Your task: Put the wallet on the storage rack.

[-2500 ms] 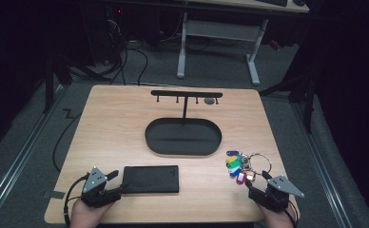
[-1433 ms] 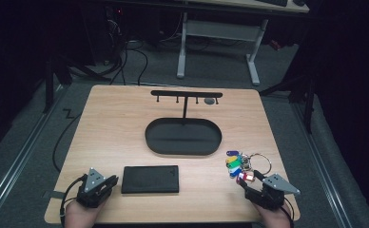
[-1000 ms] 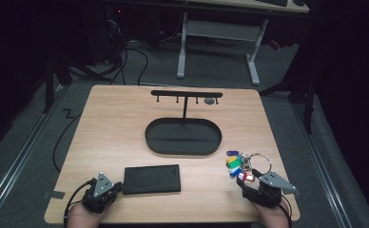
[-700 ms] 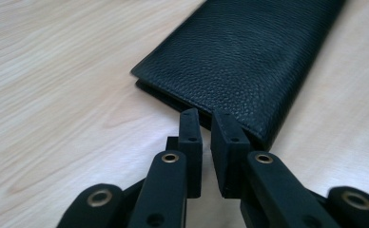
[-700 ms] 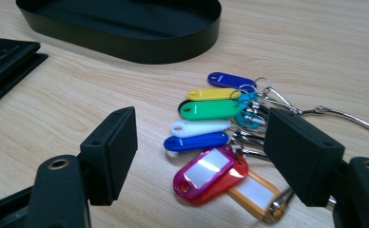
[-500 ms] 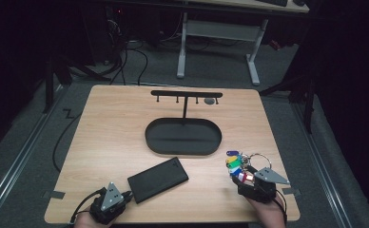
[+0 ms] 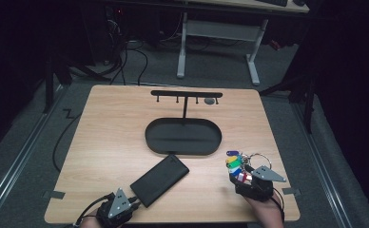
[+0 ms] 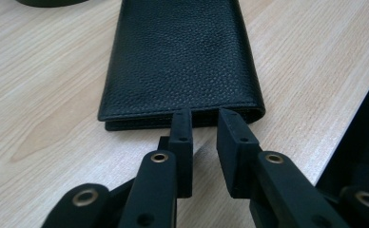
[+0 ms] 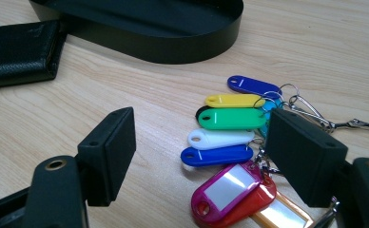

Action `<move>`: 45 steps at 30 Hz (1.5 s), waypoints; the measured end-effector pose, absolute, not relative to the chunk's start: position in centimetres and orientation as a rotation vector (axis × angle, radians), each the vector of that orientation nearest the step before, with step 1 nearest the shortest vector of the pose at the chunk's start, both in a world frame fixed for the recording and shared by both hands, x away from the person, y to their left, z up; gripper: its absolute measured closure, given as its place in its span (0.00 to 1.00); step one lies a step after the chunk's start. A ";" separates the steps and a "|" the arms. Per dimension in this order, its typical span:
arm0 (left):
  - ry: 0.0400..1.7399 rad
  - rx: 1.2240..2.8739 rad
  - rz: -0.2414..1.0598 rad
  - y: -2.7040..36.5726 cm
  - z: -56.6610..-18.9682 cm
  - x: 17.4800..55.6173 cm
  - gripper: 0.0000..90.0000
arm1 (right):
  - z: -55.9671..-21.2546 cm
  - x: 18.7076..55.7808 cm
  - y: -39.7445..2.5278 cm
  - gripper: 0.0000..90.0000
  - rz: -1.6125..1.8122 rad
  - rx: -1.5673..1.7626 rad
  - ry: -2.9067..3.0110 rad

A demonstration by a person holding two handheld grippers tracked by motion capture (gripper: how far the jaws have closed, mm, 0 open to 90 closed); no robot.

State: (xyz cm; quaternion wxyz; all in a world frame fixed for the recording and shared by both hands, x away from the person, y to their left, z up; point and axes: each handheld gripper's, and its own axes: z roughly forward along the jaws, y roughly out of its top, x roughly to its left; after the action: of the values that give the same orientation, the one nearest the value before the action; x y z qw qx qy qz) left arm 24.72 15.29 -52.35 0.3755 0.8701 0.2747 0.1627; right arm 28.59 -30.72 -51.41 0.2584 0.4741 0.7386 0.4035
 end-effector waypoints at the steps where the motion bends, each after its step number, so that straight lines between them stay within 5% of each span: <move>1: 0.710 2.211 0.431 15.6 -52.0 24.6 0.85 | -51.4 28.6 -30.9 0.29 1.097 1.285 1.998; 22: 0.637 2.166 0.518 13.8 -51.0 25.9 0.59 | -51.7 26.7 -32.9 0.29 1.062 1.348 1.955; 29: 0.618 2.062 0.461 11.5 -48.3 27.8 0.59 | -51.6 25.8 -34.0 0.29 1.055 1.386 1.924; 45: 0.530 2.205 0.508 9.1 -52.1 26.9 0.52 | -51.9 26.2 -33.3 0.29 1.055 1.380 1.950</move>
State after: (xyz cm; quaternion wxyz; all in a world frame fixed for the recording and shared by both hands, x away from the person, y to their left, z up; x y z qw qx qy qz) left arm 26.87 9.10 -52.11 0.3974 0.8707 0.2092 0.2007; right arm 26.16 -33.34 -51.91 0.2619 0.5100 0.7207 0.3898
